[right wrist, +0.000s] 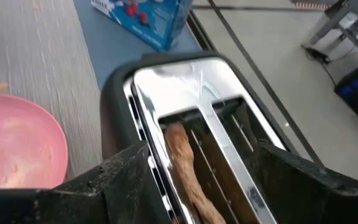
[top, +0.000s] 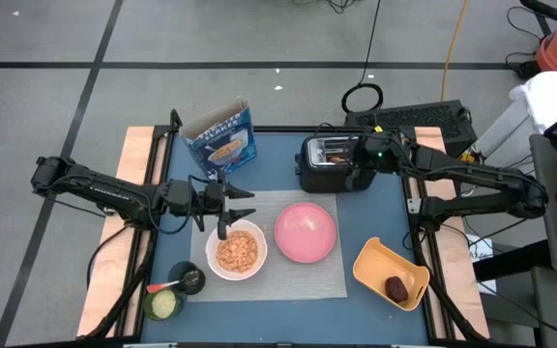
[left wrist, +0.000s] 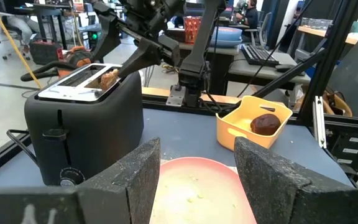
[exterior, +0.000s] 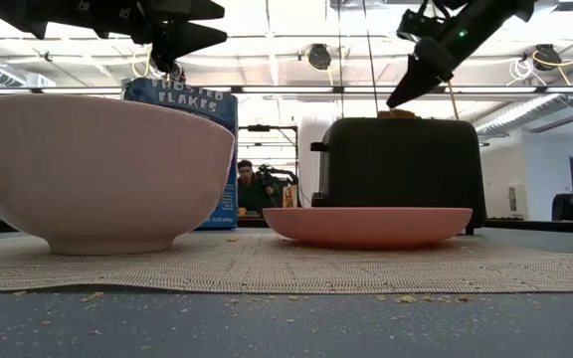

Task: Arrange a breakfast setting
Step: Put the toasted bread on the pink plate

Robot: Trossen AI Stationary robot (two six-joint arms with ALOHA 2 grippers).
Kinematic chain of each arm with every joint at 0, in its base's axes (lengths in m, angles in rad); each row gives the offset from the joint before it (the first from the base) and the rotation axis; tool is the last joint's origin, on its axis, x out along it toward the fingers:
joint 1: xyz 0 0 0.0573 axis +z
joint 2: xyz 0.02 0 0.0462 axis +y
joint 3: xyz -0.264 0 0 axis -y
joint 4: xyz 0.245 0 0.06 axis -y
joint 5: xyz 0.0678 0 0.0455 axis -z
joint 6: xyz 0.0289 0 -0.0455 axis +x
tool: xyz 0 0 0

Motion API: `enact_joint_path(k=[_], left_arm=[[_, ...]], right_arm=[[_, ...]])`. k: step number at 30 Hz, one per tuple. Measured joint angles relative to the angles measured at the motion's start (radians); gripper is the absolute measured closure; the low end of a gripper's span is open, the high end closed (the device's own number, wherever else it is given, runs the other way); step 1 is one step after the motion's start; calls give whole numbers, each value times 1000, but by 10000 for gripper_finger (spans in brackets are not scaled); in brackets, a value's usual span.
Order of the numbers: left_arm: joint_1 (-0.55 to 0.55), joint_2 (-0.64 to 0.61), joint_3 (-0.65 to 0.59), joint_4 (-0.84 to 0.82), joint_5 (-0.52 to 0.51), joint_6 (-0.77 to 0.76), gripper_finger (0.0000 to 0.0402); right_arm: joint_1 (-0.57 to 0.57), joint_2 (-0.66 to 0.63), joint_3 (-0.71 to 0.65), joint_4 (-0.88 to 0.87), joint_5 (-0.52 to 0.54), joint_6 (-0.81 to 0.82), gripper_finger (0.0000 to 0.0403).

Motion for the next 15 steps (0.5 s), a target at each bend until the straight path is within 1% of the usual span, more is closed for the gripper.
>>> enact_joint_path(k=[4,15], left_arm=[[0,0,0,0,0,0,190],[0,0,0,-1,0,0,190]], right_arm=[[-16,0,0,-35,-1,1,140],[-23,0,0,-67,-1,3,210]])
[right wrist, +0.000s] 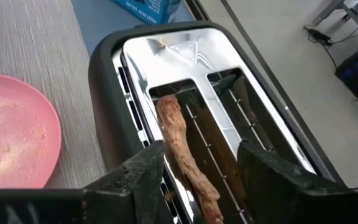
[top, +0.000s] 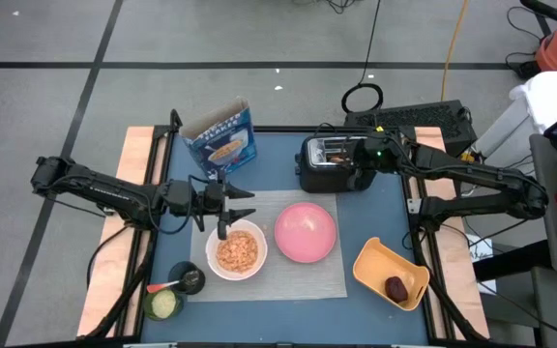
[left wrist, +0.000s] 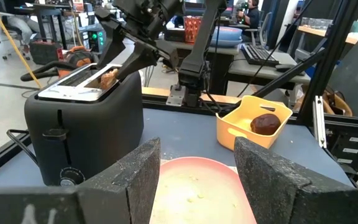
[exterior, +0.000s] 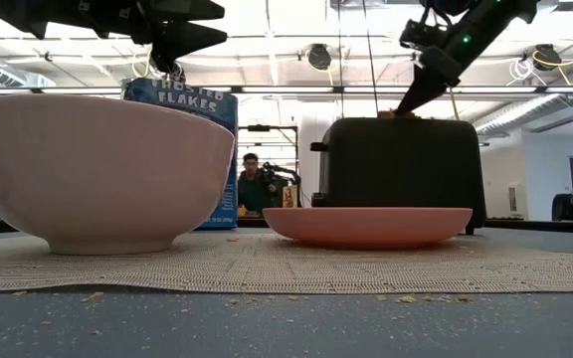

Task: Arrange a breakfast setting
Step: Put the toasted bread on the pink plate

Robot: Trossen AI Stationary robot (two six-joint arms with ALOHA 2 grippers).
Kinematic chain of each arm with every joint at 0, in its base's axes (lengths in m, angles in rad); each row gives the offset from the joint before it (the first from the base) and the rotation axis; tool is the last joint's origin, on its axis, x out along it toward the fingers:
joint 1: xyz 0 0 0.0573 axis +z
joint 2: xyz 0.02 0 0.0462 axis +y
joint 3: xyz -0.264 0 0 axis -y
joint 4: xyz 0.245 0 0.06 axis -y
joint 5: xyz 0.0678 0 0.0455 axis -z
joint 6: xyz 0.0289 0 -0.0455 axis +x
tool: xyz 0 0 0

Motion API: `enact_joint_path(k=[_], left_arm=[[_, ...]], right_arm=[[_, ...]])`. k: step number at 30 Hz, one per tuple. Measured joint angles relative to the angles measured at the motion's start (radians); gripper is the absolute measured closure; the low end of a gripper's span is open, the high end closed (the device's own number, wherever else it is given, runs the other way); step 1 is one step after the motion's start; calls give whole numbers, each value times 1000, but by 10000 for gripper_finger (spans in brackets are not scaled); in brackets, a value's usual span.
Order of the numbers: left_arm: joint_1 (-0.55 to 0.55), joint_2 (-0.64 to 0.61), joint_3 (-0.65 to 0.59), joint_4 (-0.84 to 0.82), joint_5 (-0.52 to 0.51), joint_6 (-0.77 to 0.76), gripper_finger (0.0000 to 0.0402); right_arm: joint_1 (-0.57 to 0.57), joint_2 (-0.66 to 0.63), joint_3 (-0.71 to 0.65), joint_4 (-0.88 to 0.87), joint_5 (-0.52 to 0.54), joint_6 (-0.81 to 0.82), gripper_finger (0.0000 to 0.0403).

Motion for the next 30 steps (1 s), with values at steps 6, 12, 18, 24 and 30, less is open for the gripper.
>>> enact_joint_path(k=[6,12,18,24,30], left_arm=[[0,0,0,0,0,0,190],[0,0,0,0,0,0,190],[0,0,0,0,0,0,190],[0,0,0,0,0,0,190],[0,0,0,0,0,0,190]], right_arm=[[0,0,0,-6,0,0,239],[0,0,-12,1,-1,1,263],[0,-3,-55,36,-1,2,280],[1,-2,-59,48,-2,0,303],[1,0,-61,67,-4,-2,335]])
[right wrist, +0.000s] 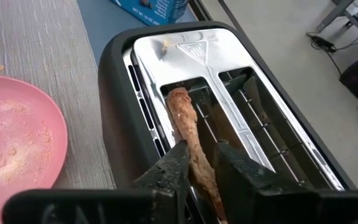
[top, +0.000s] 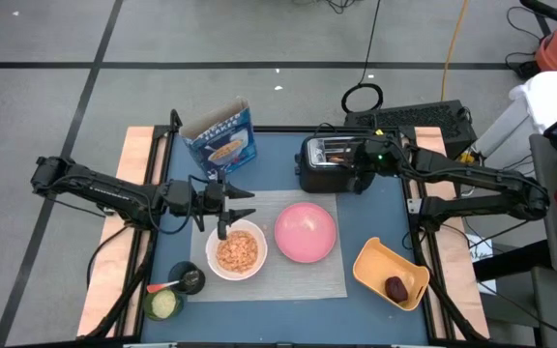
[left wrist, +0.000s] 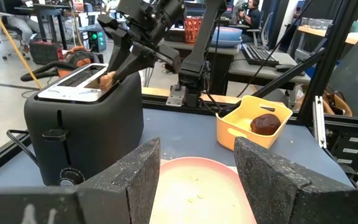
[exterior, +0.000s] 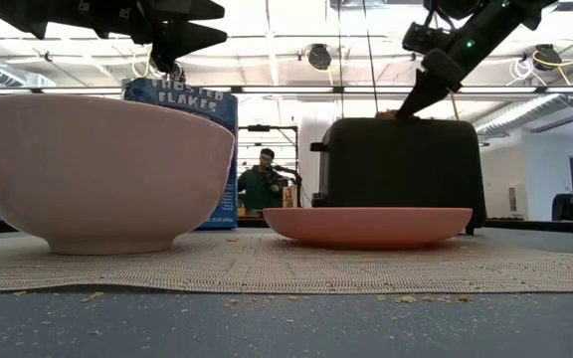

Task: Arrange a breakfast setting
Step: Put the toasted bread on the pink plate

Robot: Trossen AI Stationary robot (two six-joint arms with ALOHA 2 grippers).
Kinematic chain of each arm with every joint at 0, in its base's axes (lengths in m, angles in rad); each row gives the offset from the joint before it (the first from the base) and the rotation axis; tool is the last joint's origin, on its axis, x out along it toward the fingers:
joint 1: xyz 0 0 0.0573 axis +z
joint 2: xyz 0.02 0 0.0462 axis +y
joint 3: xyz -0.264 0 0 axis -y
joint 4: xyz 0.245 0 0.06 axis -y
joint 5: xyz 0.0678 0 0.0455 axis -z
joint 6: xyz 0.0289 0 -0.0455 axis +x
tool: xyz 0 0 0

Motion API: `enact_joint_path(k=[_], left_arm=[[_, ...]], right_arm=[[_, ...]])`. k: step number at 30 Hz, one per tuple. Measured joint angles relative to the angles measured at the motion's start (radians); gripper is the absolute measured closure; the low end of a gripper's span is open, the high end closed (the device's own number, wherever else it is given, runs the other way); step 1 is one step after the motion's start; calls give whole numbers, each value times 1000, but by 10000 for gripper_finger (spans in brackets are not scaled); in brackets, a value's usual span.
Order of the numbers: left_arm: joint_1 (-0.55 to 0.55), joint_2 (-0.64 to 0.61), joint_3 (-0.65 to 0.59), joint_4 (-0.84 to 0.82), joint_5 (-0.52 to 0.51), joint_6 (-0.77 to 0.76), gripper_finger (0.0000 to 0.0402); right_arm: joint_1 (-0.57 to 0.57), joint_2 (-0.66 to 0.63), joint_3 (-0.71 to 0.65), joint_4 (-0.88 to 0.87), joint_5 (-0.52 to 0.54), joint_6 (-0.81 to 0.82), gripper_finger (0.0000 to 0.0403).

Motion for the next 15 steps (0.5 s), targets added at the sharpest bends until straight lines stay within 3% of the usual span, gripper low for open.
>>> enact_joint_path(k=[15], left_arm=[[0,0,0,0,0,0,190]], right_arm=[[0,1,0,7,8,-1,387]])
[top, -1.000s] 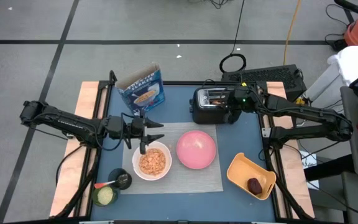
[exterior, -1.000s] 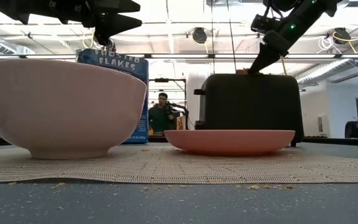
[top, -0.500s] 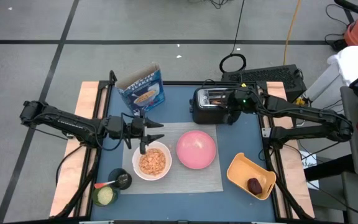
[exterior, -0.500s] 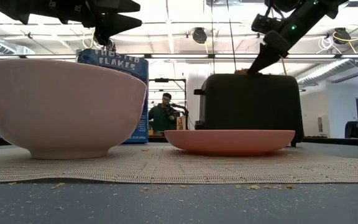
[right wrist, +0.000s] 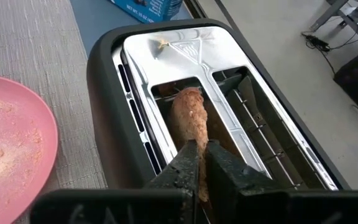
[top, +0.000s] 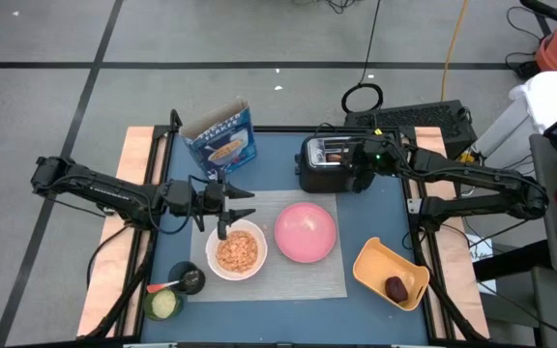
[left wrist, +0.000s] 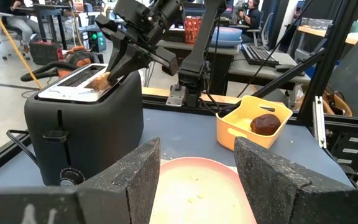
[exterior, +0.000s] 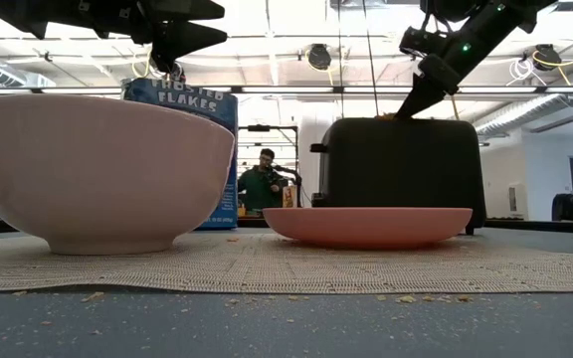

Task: Arrange a breakfast setting
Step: Put the toasted bread on the pink plate

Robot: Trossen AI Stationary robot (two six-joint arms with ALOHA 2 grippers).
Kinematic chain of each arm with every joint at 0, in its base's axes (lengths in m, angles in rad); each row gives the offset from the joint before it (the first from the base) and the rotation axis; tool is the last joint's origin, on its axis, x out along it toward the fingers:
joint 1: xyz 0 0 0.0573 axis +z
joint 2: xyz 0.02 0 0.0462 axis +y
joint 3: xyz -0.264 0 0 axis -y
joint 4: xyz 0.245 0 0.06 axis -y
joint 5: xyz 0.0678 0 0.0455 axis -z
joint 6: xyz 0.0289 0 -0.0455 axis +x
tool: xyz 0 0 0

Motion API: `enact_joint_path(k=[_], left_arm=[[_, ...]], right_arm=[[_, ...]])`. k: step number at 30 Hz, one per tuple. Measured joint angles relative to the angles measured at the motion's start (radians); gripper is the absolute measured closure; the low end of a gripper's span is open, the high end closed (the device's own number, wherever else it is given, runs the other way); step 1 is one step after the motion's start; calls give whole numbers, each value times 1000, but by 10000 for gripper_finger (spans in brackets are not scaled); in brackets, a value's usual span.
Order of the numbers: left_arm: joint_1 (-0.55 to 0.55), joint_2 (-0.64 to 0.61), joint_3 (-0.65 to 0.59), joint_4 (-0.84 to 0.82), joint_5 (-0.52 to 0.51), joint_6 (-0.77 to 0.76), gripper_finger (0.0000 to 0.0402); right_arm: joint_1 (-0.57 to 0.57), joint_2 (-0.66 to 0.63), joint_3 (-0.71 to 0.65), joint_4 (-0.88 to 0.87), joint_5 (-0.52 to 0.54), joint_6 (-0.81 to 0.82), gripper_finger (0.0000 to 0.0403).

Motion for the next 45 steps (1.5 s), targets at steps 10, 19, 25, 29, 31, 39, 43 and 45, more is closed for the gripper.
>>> enact_joint_path(k=[10,19,25,29,31,39,43,45], left_arm=[[0,0,0,0,0,0,190],[0,0,0,0,0,0,190],[0,0,0,0,0,0,190],[0,0,0,0,0,0,190],[0,0,0,1,0,0,190],[0,0,0,2,0,0,190],[0,0,0,2,0,0,190],[0,0,0,2,0,0,190]], right_arm=[[0,0,-1,12,0,-14,389],[0,-5,-3,72,0,-41,389],[0,-45,-2,87,-1,-56,389],[0,-84,-2,89,-1,-56,389],[0,-104,-2,89,-1,-52,389],[0,-159,-2,90,-3,-49,389],[2,-169,-1,91,-58,-49,389],[2,-169,-1,98,-112,-48,389]])
